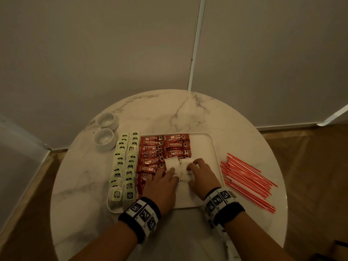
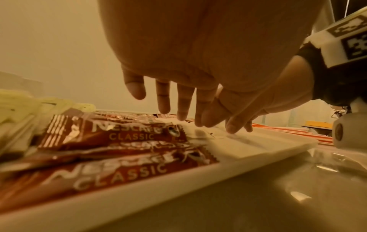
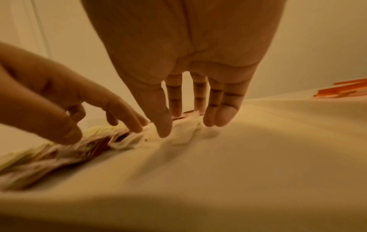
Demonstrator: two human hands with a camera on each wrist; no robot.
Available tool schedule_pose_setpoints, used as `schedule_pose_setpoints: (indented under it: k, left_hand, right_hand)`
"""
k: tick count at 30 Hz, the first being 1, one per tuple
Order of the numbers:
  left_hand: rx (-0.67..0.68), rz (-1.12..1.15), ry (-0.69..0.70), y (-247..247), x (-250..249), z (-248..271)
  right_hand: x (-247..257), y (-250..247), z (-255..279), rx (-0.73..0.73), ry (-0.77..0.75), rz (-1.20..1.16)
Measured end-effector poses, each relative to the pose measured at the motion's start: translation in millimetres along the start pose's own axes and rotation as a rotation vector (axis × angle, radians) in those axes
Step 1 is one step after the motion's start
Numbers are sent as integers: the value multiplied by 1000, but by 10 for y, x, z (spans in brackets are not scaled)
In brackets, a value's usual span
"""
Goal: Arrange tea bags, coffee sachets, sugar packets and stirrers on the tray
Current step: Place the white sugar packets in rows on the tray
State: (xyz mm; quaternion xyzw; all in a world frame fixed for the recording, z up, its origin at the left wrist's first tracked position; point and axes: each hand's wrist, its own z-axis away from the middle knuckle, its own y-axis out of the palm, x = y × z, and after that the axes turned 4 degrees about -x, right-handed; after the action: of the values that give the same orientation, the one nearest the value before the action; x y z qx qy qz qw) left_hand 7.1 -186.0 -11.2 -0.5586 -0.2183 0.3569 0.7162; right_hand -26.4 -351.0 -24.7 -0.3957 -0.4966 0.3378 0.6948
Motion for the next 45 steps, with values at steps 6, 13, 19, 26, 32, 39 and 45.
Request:
schedule_pose_setpoints:
  k: [6, 13, 19, 26, 32, 39, 45]
  left_hand:
    - [-160, 204, 201, -22, -211, 209]
    - [80, 85, 591, 293, -813, 654]
    - [257, 47, 621, 456, -1035, 880]
    - [263, 97, 357, 525, -1285, 981]
    - [288, 354, 186, 441, -1091, 849]
    - [192, 703, -76, 220, -496, 618]
    - [122, 872, -215, 30, -120, 411]
  right_hand:
    - [-313, -446, 489, -153, 59, -114]
    - [-685, -413, 1646, 271, 200, 84]
    - [-798, -127, 2198, 396, 291, 95]
    - [-676, 79, 2082, 285, 277, 63]
    - [-520, 23, 1834, 268, 273, -33]
    - [-336, -152, 1358, 115, 205, -215]
    - [-132, -334, 644, -20, 163, -280]
